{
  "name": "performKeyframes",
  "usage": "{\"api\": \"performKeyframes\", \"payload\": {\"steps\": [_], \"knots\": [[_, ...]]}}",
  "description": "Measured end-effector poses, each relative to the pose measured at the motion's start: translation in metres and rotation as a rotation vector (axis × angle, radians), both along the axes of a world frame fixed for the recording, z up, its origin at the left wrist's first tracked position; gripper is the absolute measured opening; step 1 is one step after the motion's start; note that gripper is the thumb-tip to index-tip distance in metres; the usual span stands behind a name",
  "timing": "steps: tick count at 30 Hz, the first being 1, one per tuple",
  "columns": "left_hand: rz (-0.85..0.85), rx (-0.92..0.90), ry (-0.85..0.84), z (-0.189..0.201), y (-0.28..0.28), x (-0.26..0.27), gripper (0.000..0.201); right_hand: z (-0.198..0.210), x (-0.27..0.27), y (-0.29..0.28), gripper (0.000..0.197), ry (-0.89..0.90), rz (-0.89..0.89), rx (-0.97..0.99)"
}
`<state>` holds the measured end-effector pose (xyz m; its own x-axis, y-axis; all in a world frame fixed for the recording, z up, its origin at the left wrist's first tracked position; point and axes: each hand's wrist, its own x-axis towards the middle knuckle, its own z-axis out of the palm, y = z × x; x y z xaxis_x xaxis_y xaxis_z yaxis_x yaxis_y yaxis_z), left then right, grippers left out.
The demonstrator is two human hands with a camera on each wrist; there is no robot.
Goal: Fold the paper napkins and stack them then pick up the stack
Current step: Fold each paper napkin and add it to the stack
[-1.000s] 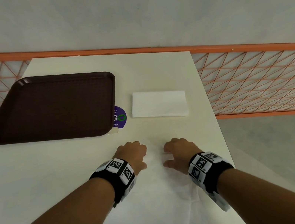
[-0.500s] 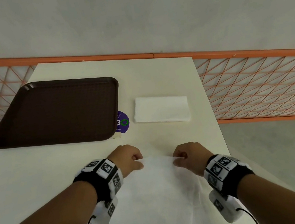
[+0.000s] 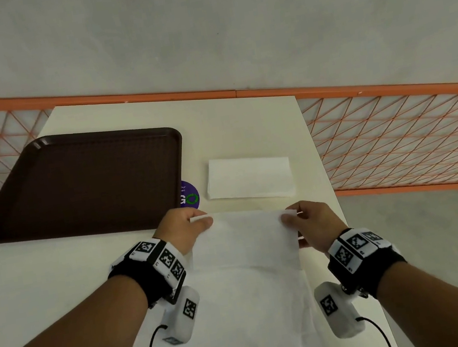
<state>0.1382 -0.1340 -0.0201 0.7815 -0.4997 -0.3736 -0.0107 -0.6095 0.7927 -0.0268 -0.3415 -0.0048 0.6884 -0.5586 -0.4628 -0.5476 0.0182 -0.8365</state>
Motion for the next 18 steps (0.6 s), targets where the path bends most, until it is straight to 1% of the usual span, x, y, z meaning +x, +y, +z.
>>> {"api": "performKeyframes", "payload": {"steps": [3,6,10,13,18], "knots": [[0.059,-0.008,-0.012,-0.002,-0.016,0.009,0.014,0.005,0.016,-0.014,0.009,0.006,-0.040,-0.061],[0.063,-0.001,-0.042,-0.002,-0.035,0.022,0.015,0.004,0.033,-0.035,0.013,0.060,-0.038,-0.174],[0.074,0.040,-0.124,-0.002,-0.065,0.051,0.027,0.004,0.058,-0.062,0.015,0.099,-0.044,-0.286],[0.068,0.077,-0.194,-0.004,-0.084,0.071,0.036,0.004,0.079,-0.080,0.013,0.120,-0.048,-0.335],[0.036,0.140,-0.259,-0.012,-0.109,0.092,0.031,-0.010,0.109,-0.106,0.012,0.190,-0.034,-0.394]]}}
